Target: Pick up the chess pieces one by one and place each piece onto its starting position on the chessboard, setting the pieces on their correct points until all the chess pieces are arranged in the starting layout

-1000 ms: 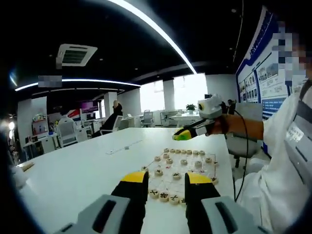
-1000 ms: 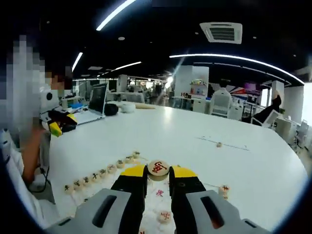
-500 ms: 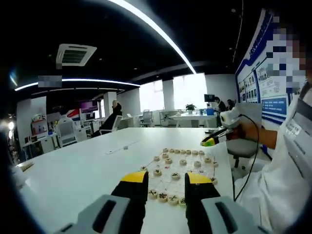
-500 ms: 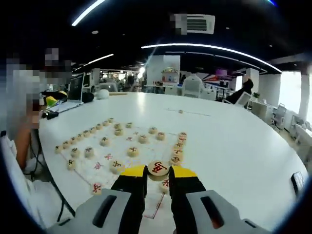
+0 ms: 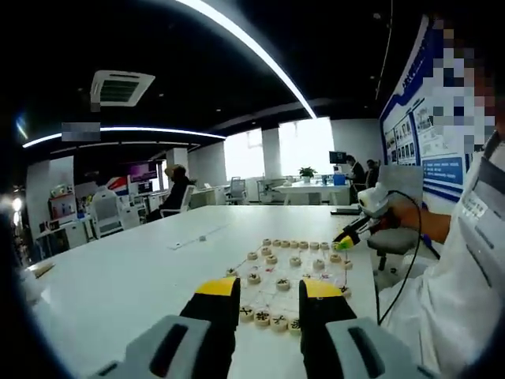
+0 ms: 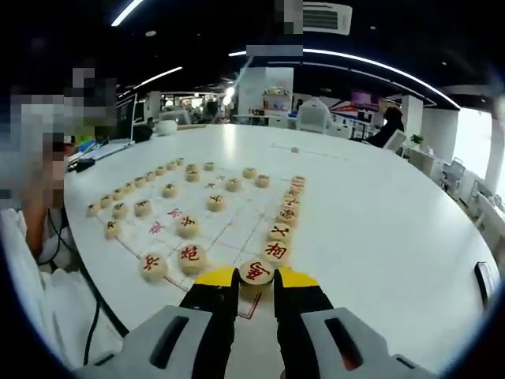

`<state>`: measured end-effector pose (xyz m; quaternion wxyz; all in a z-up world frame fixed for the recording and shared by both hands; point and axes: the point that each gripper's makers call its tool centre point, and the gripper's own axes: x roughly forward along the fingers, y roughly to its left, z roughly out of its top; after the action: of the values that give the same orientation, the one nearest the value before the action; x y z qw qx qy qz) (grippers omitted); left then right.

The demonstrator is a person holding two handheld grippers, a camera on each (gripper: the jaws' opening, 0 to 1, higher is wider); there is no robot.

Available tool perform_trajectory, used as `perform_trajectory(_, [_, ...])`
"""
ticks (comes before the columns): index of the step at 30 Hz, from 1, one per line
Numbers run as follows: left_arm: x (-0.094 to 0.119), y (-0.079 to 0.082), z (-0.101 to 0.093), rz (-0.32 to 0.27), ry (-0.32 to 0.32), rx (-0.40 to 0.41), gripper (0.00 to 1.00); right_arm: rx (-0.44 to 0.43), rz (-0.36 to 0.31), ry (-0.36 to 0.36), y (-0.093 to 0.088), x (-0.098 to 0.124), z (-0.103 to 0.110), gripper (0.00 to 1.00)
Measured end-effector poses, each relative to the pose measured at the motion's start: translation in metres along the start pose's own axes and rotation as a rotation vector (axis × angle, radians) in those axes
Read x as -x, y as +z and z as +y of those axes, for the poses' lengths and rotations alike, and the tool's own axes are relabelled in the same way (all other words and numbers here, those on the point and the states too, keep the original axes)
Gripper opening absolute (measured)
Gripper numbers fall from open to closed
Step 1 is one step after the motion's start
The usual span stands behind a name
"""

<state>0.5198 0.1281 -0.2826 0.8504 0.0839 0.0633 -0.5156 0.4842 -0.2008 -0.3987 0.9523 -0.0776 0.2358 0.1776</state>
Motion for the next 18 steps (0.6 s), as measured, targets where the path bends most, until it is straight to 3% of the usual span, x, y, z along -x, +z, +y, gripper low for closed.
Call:
perform_trajectory(5, [0.0,0.001,0.0,-0.003,0.003,0.001,0.32,-0.02,0.006,0.001,-0.005,-0.001,-0.003,0.22])
perform_trajectory(7, [-0.001,0.0,0.0,-0.002,0.0,-0.001,0.32,-0.019,0.011,-0.015,-0.007,-0.001,-0.009,0.36])
perform_trajectory(9, [-0.001,0.0,-0.001,-0.002,-0.002,-0.001,0.32,-0.03,0.006,-0.015,-0.007,0.001,-0.01,0.38])
perform_trajectory(18, [-0.003,0.0,-0.002,0.001,-0.002,-0.002,0.32,-0.055,-0.091,-0.041,0.026,0.016,-0.015,0.44])
